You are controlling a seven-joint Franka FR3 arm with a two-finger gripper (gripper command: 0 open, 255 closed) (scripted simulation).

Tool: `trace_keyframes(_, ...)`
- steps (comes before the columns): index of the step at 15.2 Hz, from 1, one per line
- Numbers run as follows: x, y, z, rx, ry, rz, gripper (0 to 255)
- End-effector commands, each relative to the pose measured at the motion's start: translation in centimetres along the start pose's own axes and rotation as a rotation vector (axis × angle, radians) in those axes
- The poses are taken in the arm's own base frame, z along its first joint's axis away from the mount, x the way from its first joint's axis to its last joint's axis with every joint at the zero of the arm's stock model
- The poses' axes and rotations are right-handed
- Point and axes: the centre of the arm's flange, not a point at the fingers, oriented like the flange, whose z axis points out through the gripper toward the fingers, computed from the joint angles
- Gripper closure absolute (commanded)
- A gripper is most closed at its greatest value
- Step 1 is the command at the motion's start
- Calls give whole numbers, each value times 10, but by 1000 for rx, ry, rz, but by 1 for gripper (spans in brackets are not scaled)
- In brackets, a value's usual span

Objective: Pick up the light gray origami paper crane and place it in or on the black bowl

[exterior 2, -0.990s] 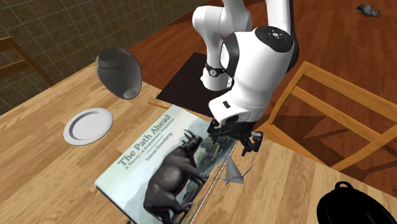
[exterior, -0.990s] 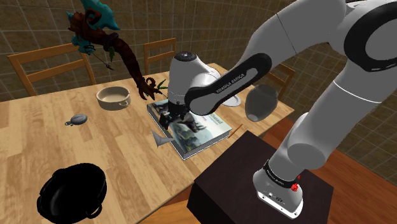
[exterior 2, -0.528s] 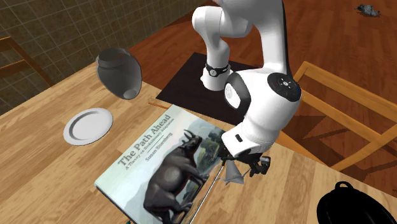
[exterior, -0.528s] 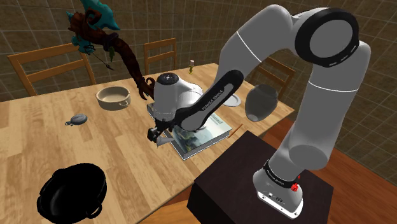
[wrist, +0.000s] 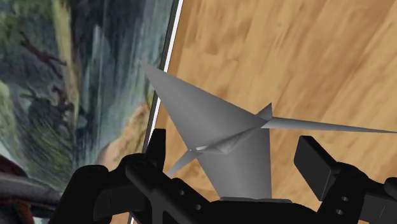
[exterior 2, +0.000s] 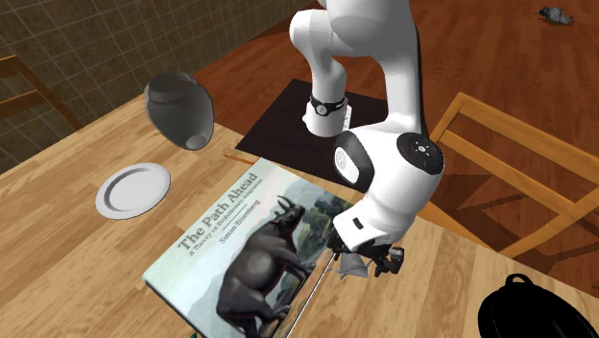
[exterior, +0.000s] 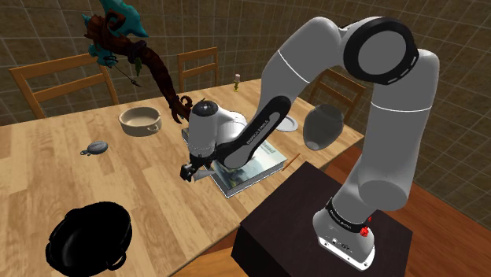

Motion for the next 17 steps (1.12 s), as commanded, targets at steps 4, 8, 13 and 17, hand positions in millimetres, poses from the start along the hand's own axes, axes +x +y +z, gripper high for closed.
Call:
trace_keyframes(4,-3,4,7,-8,-14,4,0)
trace_keyframes(8,-2,4,6,-8,-14,4,255)
trace_keyframes(13,-3,4,6,-8,-14,5,255)
trace_keyframes(17,-3,4,7,-8,-14,4,255)
